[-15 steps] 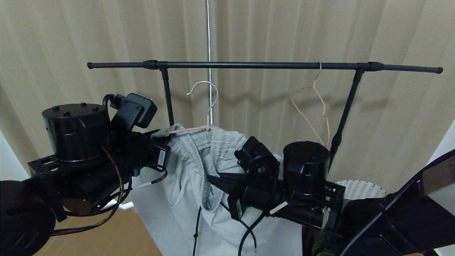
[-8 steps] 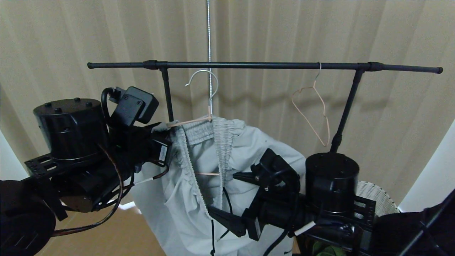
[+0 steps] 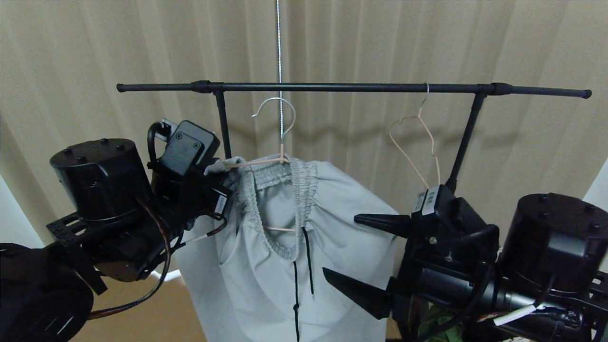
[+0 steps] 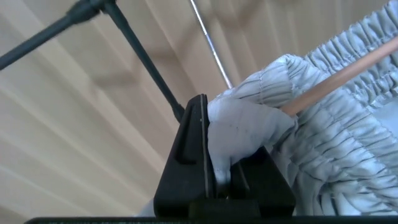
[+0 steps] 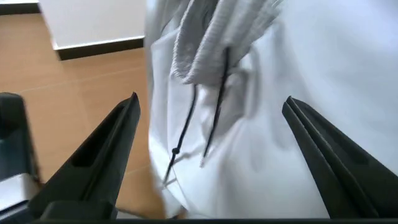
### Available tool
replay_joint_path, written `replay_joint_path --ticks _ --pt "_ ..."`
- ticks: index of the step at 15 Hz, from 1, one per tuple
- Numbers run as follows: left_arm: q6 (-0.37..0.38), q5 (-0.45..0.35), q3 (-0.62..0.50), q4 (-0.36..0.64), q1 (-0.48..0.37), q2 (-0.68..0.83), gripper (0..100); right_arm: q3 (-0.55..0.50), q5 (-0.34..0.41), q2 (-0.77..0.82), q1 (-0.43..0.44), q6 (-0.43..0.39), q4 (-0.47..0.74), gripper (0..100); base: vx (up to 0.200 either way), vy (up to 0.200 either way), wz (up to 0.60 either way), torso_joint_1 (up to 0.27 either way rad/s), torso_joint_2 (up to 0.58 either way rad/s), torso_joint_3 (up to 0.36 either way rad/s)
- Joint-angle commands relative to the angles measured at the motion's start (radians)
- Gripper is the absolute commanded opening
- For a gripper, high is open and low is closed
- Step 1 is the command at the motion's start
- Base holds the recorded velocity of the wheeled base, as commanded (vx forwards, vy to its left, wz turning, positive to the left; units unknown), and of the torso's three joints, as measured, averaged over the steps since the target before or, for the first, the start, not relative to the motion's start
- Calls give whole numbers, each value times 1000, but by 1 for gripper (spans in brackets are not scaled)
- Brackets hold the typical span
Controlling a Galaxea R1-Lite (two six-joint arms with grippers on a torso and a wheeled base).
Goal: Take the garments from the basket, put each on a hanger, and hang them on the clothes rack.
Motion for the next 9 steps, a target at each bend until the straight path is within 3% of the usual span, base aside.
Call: replay_joint_path --ticks 1,3,9 --pt "7 1 20 -7 -4 14 0 -21 0 -26 -47 -28 0 100 0 0 0 0 0 0" --pt "29 -4 62 -33 -6 14 0 -116 0 28 -93 -110 10 100 0 0 0 0 0 0" --pt "47 -41 109 -91 -62 9 0 -288 -6 158 -98 -187 99 100 0 0 0 0 0 0"
